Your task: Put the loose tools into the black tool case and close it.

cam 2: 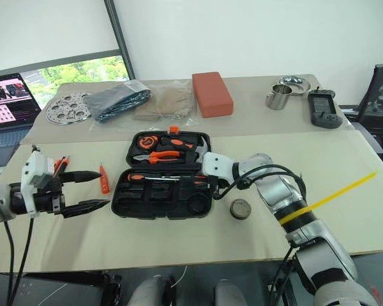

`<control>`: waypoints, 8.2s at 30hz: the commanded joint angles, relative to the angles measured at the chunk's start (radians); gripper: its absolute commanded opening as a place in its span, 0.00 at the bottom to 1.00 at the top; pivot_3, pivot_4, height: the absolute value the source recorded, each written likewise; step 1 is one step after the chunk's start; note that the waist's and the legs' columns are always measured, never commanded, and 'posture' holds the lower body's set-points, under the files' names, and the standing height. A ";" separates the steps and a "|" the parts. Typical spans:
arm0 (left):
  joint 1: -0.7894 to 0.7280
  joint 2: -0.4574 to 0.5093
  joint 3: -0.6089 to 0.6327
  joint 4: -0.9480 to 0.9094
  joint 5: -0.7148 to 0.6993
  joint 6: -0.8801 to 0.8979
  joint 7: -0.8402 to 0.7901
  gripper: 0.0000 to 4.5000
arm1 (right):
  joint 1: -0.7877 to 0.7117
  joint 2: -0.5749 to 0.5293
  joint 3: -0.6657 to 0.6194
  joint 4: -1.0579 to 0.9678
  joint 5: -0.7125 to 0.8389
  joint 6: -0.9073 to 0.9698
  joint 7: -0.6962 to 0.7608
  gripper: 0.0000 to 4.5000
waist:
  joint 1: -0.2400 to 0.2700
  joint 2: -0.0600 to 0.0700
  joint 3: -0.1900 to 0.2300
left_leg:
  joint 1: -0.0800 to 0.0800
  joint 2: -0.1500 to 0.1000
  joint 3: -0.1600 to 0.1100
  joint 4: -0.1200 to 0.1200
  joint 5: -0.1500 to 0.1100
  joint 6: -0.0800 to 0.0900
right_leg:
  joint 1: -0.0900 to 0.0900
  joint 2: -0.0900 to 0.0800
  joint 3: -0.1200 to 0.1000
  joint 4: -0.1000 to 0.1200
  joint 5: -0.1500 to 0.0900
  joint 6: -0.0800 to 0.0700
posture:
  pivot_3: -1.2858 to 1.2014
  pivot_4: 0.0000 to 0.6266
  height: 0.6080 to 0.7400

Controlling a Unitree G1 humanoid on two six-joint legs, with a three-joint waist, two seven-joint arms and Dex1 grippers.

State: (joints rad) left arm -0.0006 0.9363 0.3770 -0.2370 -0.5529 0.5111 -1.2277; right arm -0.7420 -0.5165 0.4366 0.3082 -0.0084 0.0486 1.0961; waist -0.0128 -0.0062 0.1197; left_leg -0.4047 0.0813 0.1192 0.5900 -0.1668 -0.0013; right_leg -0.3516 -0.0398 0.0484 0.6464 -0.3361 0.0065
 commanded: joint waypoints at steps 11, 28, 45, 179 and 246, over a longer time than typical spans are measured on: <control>0.002 0.023 0.032 -0.030 -0.022 -0.020 0.003 1.00 | -0.048 0.080 -0.025 0.034 -0.015 -0.007 0.045 0.75 | -0.004 0.000 0.000 | 0.000 0.001 0.001 -0.001 0.000 -0.001 | -0.001 0.001 -0.001 0.001 0.000 -0.001 | 0.52 0.24 1.00; -0.014 -0.001 -0.008 0.001 -0.003 -0.065 0.012 1.00 | 0.017 0.286 -0.201 0.010 0.169 0.206 -0.140 0.03 | -0.009 0.000 0.000 | 0.000 0.002 0.001 -0.001 0.000 -0.001 | -0.002 0.001 -0.001 0.001 0.001 -0.002 | 0.52 0.24 1.00; -0.025 0.010 -0.022 0.012 -0.002 -0.076 0.016 1.00 | 0.080 0.275 -0.083 0.057 0.083 0.183 -0.082 0.01 | -0.010 -0.001 -0.001 | 0.002 0.002 0.001 -0.001 0.000 -0.002 | 0.000 0.001 -0.002 0.001 0.001 -0.002 | 0.52 0.24 1.00; -0.692 -0.168 -0.538 0.767 0.401 -0.824 -0.338 0.11 | 0.548 -0.177 -0.515 -0.658 0.570 0.328 -0.041 0.99 | 0.004 -0.011 -0.005 | -0.001 -0.001 0.000 -0.010 0.004 -0.008 | -0.002 0.002 -0.003 -0.005 0.002 -0.004 | 0.52 0.24 1.00; -0.583 -0.280 -0.563 0.941 0.494 -0.867 -0.162 0.00 | 0.561 -0.164 -0.500 -0.667 0.544 0.271 -0.057 1.00 | 0.003 -0.006 -0.008 | -0.001 0.003 -0.001 0.002 0.000 -0.001 | 0.000 0.009 0.002 0.001 0.001 -0.003 | 0.52 0.24 1.00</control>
State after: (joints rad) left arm -0.5935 0.6400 -0.1496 0.6321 -0.1361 -0.2800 -1.3916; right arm -0.1820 -0.6749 -0.0427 -0.3304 0.5310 0.3380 1.0405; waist -0.0094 -0.0118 0.1117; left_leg -0.4053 0.0842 0.1179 0.5921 -0.1667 -0.0028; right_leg -0.3513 -0.0308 0.0503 0.6471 -0.3347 0.0031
